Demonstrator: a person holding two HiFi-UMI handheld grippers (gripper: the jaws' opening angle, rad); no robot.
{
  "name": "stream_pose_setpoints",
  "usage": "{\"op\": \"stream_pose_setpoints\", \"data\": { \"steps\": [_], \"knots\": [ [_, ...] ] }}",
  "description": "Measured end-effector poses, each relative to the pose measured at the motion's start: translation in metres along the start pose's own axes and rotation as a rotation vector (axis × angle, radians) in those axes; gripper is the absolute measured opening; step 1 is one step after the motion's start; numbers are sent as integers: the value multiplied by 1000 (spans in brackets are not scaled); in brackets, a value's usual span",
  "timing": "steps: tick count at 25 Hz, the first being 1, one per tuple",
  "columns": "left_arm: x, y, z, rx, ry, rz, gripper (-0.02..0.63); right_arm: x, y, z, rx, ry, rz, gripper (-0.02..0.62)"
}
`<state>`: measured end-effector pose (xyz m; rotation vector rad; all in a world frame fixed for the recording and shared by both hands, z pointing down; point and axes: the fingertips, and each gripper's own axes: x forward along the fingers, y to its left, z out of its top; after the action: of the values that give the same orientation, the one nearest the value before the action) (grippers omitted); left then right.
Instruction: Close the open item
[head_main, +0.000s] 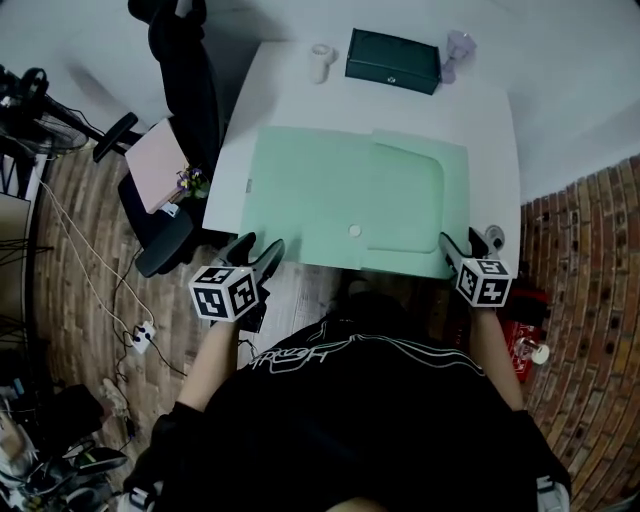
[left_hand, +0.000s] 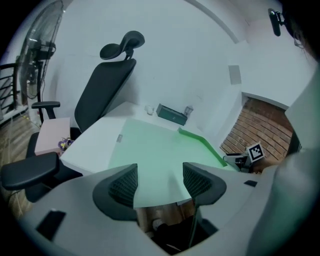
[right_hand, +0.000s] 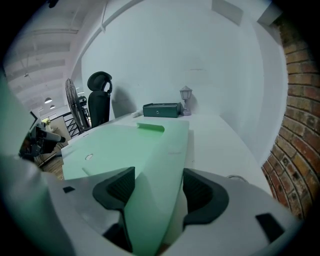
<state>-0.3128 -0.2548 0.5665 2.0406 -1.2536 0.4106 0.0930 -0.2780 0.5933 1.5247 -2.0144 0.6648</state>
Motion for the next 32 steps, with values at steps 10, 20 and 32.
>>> {"op": "stream_pose_setpoints", "data": {
  "steps": [10,20,32],
  "knots": [
    [-11,55,-19,-4,19,134,287,-1,-3,-1,-8,10,-24,305],
    [-1,79,-44,-111,54,120,287,1,3,-2,-11,6,-29,305],
    [-9,73,-28,-152,17,126,242,2,6,-2,24,1,10,307]
  ]
}}
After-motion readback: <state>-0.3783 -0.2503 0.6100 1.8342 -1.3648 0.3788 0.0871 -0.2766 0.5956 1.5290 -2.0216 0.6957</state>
